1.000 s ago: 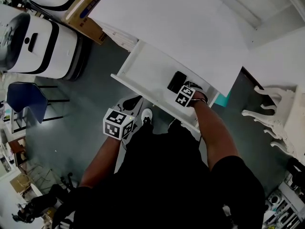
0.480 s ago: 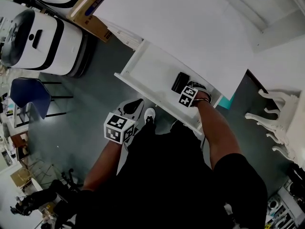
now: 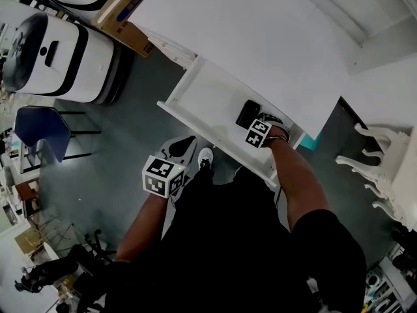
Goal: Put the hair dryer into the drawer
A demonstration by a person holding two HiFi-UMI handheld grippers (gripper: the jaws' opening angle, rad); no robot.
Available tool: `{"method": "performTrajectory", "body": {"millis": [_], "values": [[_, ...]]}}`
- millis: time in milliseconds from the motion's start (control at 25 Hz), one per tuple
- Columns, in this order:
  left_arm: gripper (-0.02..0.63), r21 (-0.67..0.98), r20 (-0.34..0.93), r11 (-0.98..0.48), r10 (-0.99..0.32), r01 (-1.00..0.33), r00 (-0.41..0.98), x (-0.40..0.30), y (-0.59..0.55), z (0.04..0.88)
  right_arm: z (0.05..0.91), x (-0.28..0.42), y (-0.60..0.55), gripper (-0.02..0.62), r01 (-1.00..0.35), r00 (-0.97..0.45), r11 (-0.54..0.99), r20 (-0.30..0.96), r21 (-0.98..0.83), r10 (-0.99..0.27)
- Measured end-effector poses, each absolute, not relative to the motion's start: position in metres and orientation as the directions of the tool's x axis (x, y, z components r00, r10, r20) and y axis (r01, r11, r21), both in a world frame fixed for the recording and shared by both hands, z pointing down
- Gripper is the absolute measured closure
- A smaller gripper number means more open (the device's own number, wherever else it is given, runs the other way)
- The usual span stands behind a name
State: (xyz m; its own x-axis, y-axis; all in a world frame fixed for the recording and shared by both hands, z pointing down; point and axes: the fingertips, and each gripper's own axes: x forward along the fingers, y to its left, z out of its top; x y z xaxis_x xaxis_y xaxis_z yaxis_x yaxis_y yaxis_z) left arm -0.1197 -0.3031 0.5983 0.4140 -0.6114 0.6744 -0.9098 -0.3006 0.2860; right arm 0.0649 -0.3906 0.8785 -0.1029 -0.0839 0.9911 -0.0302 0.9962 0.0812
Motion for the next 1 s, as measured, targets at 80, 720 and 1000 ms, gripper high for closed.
{"method": "performTrajectory", "body": {"millis": [80, 720, 1000], "values": [[0.595, 0.287, 0.673, -0.301, -0.612, -0.909, 0.415, -0.120, -0.304, 0.598, 0.879, 0.065, -0.391, 0.377, -0.030, -0.104, 0.996, 0.991, 0.081, -0.084], [0.595, 0.286, 0.645, -0.345, -0.621, -0.894, 0.445, -0.128, -0.303, 0.592, 0.867, 0.066, -0.390, 0.374, -0.020, -0.088, 0.992, 0.988, 0.126, -0.128], [0.595, 0.298, 0.599, -0.415, -0.620, -0.860, 0.506, -0.125, -0.317, 0.585, 0.827, 0.069, -0.394, 0.374, -0.096, -0.126, 0.975, 0.969, 0.203, -0.214]]}}
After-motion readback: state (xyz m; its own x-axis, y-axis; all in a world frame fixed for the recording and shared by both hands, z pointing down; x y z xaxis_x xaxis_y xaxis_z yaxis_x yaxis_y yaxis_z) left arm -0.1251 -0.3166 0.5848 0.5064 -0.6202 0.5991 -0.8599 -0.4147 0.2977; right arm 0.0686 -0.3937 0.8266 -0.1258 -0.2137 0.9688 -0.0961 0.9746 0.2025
